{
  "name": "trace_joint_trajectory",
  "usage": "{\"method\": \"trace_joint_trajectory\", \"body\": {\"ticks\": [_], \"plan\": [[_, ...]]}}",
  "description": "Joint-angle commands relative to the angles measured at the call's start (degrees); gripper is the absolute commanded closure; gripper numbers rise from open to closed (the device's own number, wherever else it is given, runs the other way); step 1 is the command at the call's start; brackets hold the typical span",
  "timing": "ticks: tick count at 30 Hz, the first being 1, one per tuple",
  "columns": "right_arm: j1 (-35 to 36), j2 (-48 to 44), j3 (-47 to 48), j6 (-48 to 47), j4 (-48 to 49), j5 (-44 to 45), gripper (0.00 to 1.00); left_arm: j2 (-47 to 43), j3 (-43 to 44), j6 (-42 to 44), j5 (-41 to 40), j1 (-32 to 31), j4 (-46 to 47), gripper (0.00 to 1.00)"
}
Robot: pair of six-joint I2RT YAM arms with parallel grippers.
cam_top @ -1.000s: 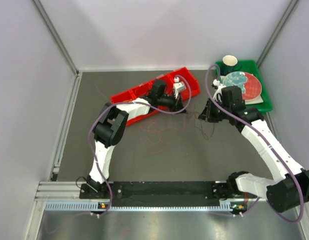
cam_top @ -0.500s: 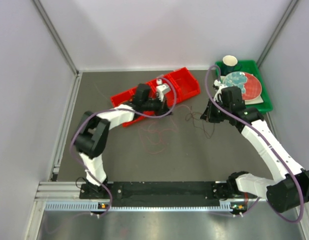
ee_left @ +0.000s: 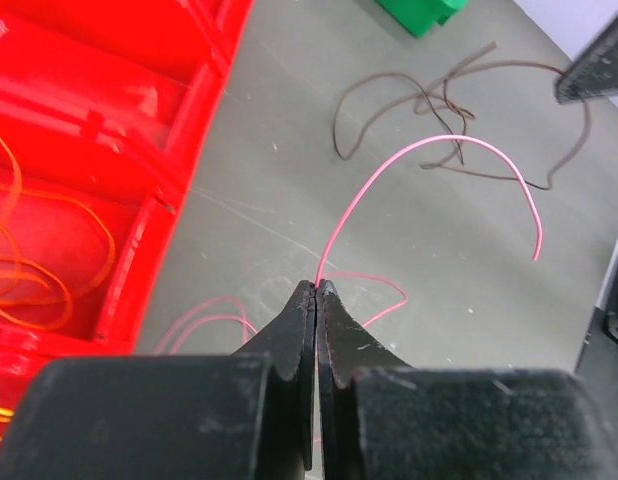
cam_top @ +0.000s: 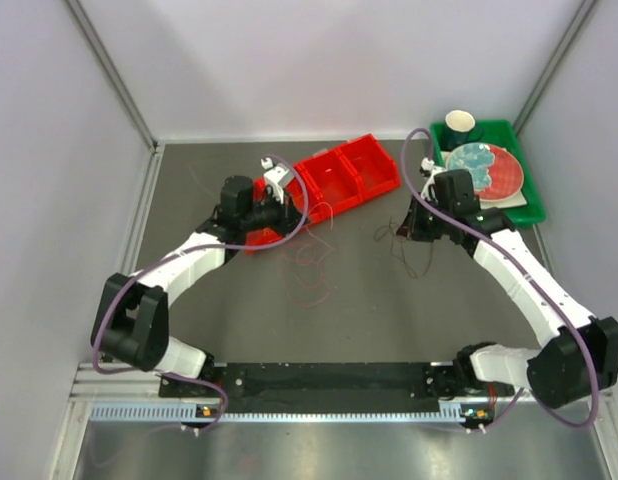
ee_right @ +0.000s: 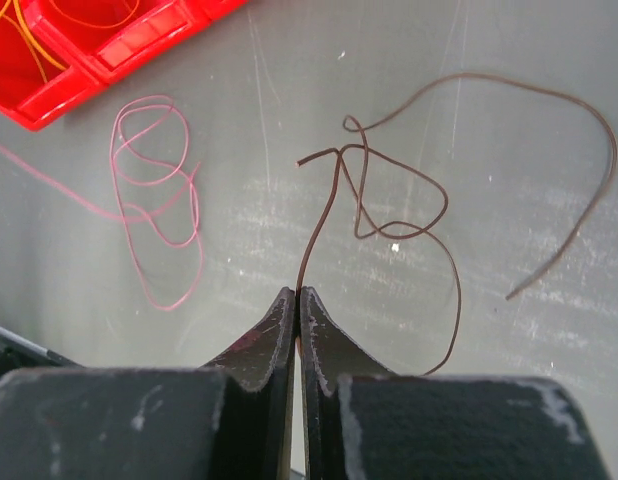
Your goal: Untangle the cables
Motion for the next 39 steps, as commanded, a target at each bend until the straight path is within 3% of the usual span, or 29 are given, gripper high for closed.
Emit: {"method": "trace_joint_trajectory", "body": {"ticks": [1,3,5,6,9,15,17,18,21,22,24,25,34,39], "plan": [[0.24,2.75,-0.21,0.96,5.44,0.19,1.0,-1.37,-2.71,-3.06,0.14,-0.56,-1.17,1.0],[0.68,4.94,-1.79,1.49,7.36,2.73,0.97,-2.25,-5.44,-3.33,-1.88,-1.88,-1.0,1.0],[0.94,8.27,-1.97,1.23,7.9,3.79,0.75,-2.34,-7.54,-3.68,-5.48,-3.02,-0.82,1.0],[1.12,9.25,-1.62,0.7,7.03,5.28,0.56,-1.99,-7.99,-3.59,-6.1,-3.29,-1.08,1.0],[2.44,11.54,-0.31,0.0,6.06,10.63,0.27,0.46,-6.95,-2.8,-9.0,-4.69,-4.42,1.0],[4.36,16.19,1.54,-0.7,6.67,15.57,0.23,4.69,-4.13,-3.59,-9.09,-5.14,-6.18,0.97],[5.95,17.6,2.6,-1.23,6.5,16.1,0.22,5.04,-3.34,-3.85,-9.01,-5.14,-6.44,0.79],[6.56,18.13,2.86,-1.41,6.58,16.1,0.22,4.95,-3.16,-3.86,-8.83,-5.14,-6.62,0.63],[8.15,19.54,2.6,-0.8,7.72,14.26,0.22,3.46,-3.34,-3.77,-10.58,-5.14,-6.97,0.41],[9.02,19.89,2.16,-0.88,7.9,14.26,0.22,2.94,-3.34,-3.77,-11.28,-5.14,-7.32,0.3],[10.08,19.98,1.64,-2.1,9.22,14.52,0.22,1.27,-3.25,-3.59,-12.16,-5.14,-7.67,0.2],[10.52,19.89,1.37,-2.55,9.48,14.78,0.22,0.65,-3.08,-3.68,-12.43,-5.14,-7.76,0.1],[12.63,15.76,-3.46,-10.2,13.61,11.27,0.23,-6.72,0.0,-4.46,-19.8,-4.17,-13.13,0.09],[17.02,20.57,-1.1,-10.73,13.18,13.46,0.25,-8.84,0.18,-5.88,-20.17,-2.24,-12.69,0.08]]}}
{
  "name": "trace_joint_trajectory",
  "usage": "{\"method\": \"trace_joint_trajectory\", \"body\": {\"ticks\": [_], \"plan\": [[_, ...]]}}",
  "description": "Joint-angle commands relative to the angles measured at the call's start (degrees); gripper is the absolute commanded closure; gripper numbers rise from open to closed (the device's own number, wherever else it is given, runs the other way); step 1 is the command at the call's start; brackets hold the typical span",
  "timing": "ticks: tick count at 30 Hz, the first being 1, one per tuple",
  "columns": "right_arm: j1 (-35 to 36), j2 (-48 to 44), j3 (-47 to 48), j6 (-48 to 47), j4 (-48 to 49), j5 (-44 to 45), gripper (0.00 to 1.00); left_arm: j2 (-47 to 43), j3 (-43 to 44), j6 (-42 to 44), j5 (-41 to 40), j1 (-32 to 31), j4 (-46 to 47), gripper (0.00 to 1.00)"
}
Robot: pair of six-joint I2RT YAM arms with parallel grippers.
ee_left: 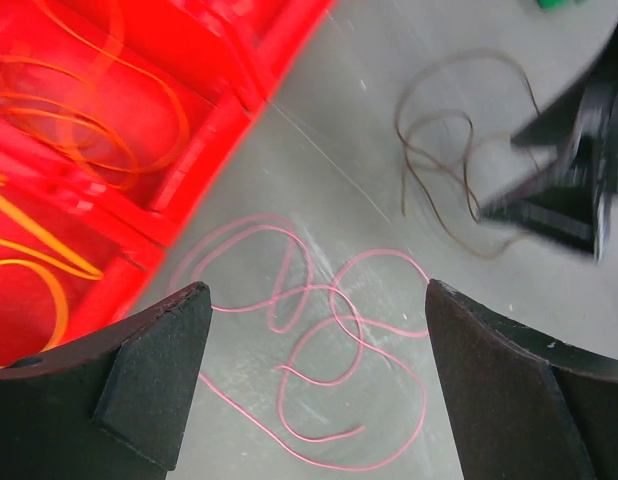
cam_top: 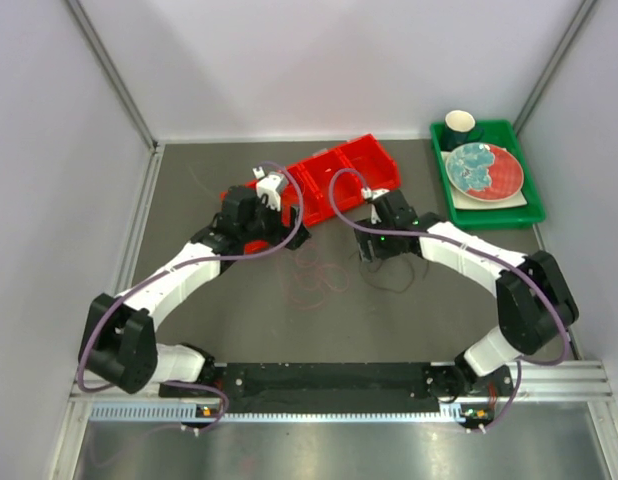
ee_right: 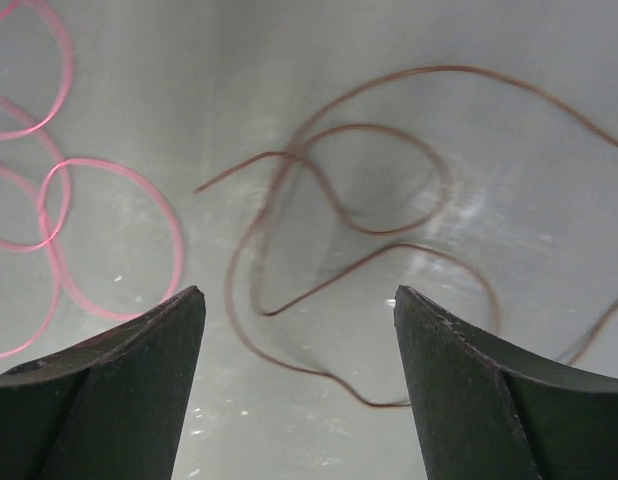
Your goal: Untangle the cables
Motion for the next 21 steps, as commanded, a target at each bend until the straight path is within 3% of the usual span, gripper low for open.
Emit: {"method": "trace_joint_trajectory", "body": {"ticks": [1,4,14,21], "plan": [[4.04,3.17,2.88,-1.79,1.83,1.38,0.25,-2.79,2.17,-1.74,-2.27,1.65,0.06,0.08],[4.4,6.08,4.73,0.49,2.62,2.87,0.28,-3.05,1.82,-1.92,-2.09,1.66,-0.03,0.09],[5.45,12.14,8.25,3.75,4.2,9.56,0.53,-3.67,1.2,-1.57,-2.09,1.74,-0.38,0.09],[5.37,15.04,8.78,4.37,5.87,8.5,0.56,-4.11,1.03,-1.4,-2.0,1.83,-0.65,0.09]]}}
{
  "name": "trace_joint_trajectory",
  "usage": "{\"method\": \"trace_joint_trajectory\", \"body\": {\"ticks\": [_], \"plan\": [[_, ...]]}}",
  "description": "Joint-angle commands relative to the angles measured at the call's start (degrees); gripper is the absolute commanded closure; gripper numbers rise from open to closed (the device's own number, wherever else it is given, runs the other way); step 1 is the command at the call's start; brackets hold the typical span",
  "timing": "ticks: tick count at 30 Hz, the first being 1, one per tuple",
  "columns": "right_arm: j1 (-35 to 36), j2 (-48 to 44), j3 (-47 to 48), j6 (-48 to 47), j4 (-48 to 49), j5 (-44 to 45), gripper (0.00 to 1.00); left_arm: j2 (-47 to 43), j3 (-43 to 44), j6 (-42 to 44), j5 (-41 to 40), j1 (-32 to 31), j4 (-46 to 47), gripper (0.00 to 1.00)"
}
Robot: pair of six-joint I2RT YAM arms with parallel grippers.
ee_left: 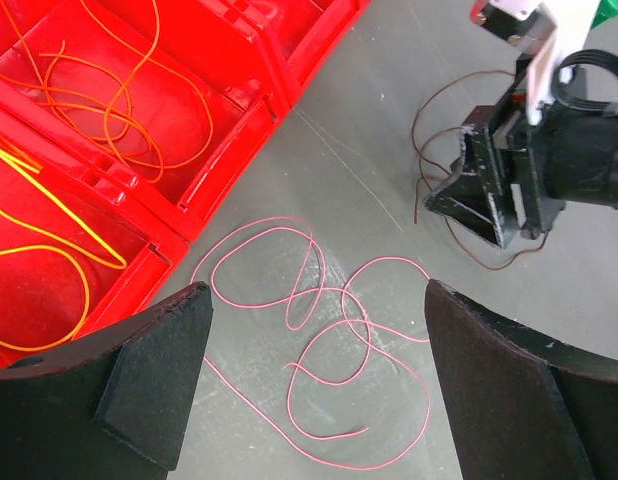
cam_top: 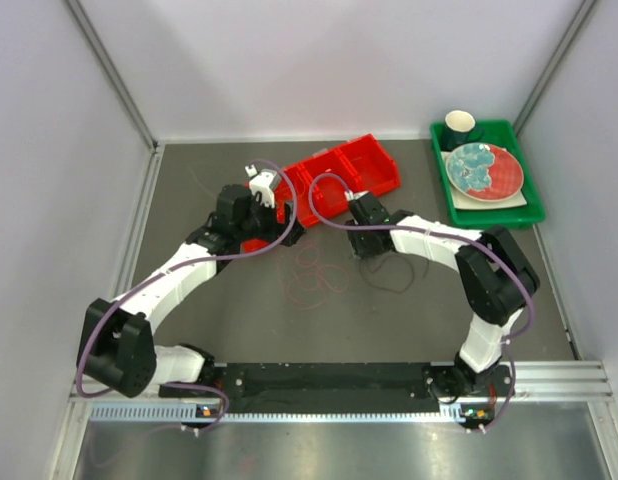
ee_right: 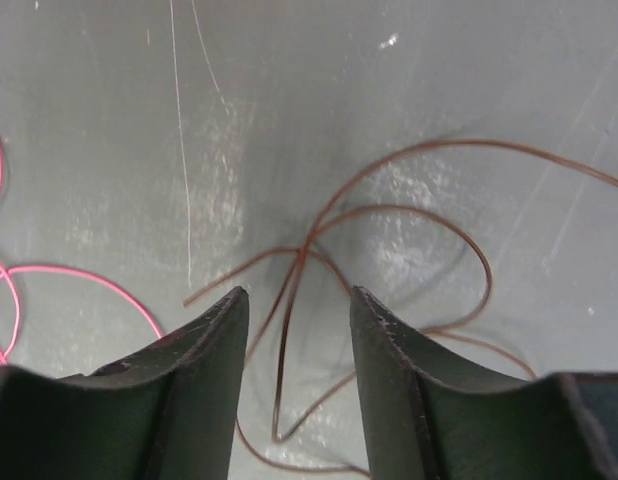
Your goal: Untangle the cables
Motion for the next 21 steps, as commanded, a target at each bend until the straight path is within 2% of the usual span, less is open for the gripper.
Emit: {"method": "trace_joint_trajectory", "body": {"ticks": [1,9,12,13,21], "plan": [[0.78,1.93,2.59,1.2,3.05,0.33,0.58,-2.38,0.59,-0.06,-0.47,0.17,0.34,0.09],[0.86,3.51,2.68,1.72,4.02,0.76,0.74,-3.0,0.15,0.11,-0.3,0.17,0.16,0.09],[0.78,2.9,2.77,1.73,3.93,1.38,0.9,-3.26,0.32,0.11,-0.56,0.26,-0.02,0.09],[0.78,2.12,2.77,1.73,3.67,1.99,1.0,-3.44,0.24,0.11,-0.65,0.17,-0.1,0.09],[0.86,-7.37,5.57,-0.82,-1.59,4.45,1.0,-4.67,0.23,0.64,-2.14,0.26,-0.89,0.09]]}}
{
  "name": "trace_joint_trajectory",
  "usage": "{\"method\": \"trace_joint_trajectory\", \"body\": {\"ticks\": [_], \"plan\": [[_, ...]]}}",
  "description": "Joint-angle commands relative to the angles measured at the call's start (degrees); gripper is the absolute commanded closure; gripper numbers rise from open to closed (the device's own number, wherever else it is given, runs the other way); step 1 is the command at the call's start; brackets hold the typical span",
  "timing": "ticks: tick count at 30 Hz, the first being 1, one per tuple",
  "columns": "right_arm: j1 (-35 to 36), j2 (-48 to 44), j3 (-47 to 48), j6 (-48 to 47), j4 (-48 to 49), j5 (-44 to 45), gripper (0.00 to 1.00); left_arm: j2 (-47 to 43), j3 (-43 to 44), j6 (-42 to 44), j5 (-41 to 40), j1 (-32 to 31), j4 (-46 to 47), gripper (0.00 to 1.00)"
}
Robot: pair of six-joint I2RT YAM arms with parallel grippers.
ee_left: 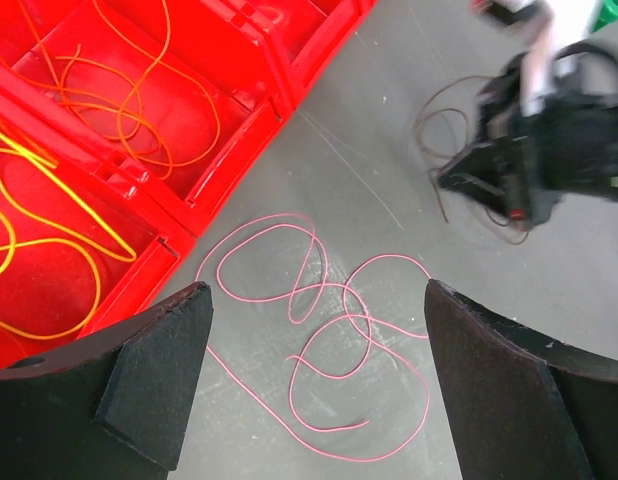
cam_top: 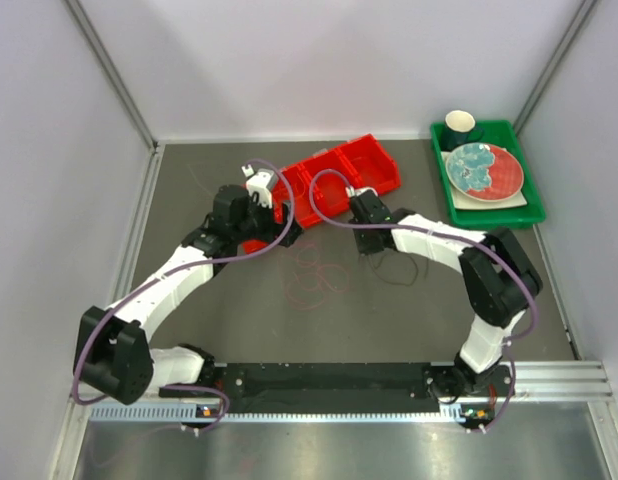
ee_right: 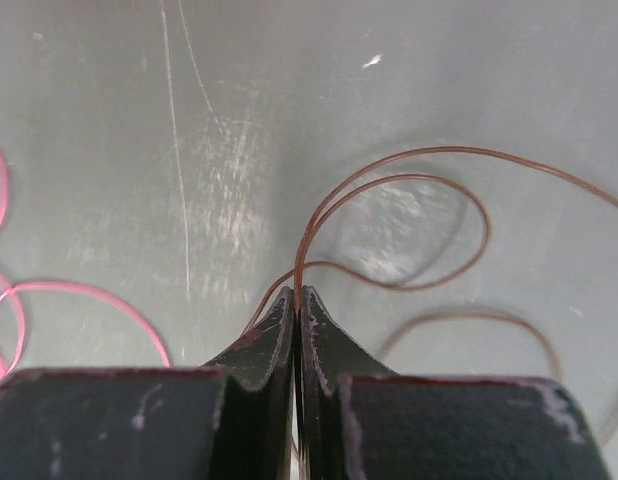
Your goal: Untangle the cables
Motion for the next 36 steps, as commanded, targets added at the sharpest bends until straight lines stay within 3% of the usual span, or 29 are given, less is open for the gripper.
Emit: {"method": "trace_joint_trajectory", "body": {"ticks": [1,11,19,27,36], "plan": [[0.71,-9.26,5.69,-2.29,-3.13,3.64,1.0,-2.68,0.17,0.42,-1.86,0.28,0.66,0.09],[-1.39,-12.35,25.43,-5.98,-11.92,4.62,1.0,-4.52,-0.71,0.51,-4.32,0.63,1.01,0.09],[-4.64,-4.01,43.46,-9.05,-12.54,2.78,1.0,-4.96,-1.15,0.77,-4.59,0.9,0.75,0.09],[-9.66,4.08,51.22,-12.22,-8.15,-6.89,1.0,-4.97,-0.71,1.04,-4.41,1.07,0.04,0.09],[-11.59,10.32,57.02,-13.1,-7.89,-8.74,1.0,-5.4,0.17,1.48,-4.59,1.16,-0.66,0.09]]}}
